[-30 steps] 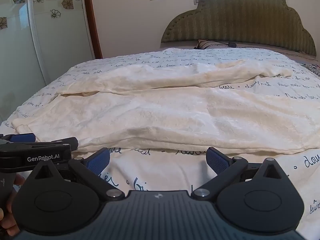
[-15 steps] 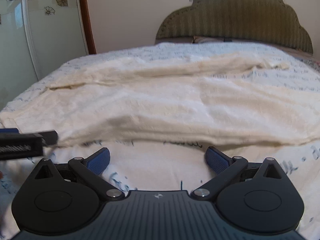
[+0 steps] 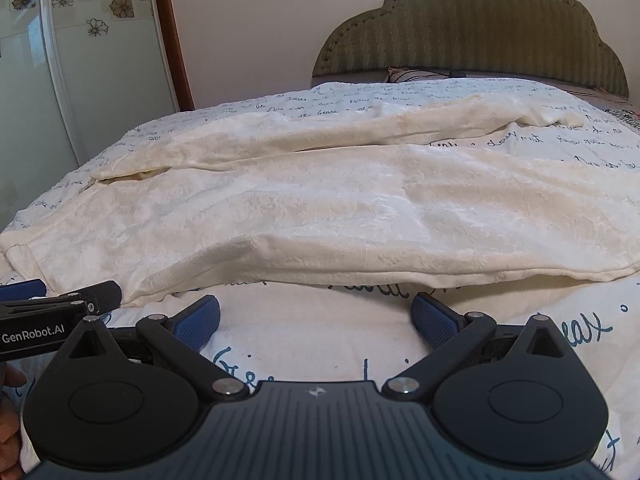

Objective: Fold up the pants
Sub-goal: 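Move both grippers toward the cream pants lying on the bed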

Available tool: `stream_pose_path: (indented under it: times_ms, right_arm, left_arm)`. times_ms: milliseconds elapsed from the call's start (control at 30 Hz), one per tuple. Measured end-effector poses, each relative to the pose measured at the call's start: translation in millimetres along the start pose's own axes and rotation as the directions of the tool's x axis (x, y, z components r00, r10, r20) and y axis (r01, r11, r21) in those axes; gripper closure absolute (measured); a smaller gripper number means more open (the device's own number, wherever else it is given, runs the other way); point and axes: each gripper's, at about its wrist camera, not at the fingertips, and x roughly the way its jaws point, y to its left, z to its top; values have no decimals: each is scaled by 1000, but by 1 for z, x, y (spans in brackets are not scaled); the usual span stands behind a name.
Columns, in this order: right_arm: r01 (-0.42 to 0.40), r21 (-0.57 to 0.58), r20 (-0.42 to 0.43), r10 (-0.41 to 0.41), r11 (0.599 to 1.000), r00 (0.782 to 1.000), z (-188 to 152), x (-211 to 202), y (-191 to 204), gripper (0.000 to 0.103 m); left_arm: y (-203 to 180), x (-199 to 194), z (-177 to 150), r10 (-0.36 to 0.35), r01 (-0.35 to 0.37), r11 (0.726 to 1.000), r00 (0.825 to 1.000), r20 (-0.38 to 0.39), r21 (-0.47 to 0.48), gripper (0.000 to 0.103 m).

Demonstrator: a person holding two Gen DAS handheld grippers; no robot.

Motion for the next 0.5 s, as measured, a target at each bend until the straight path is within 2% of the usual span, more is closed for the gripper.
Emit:
stream_pose_path:
  times_ms: [500]
  right_arm:
    - [11, -14, 0, -11, 1000, 1000, 1, 0, 1, 0]
  left_arm:
    - [2, 0, -2, -9, 9, 1000, 1000, -3, -14, 0]
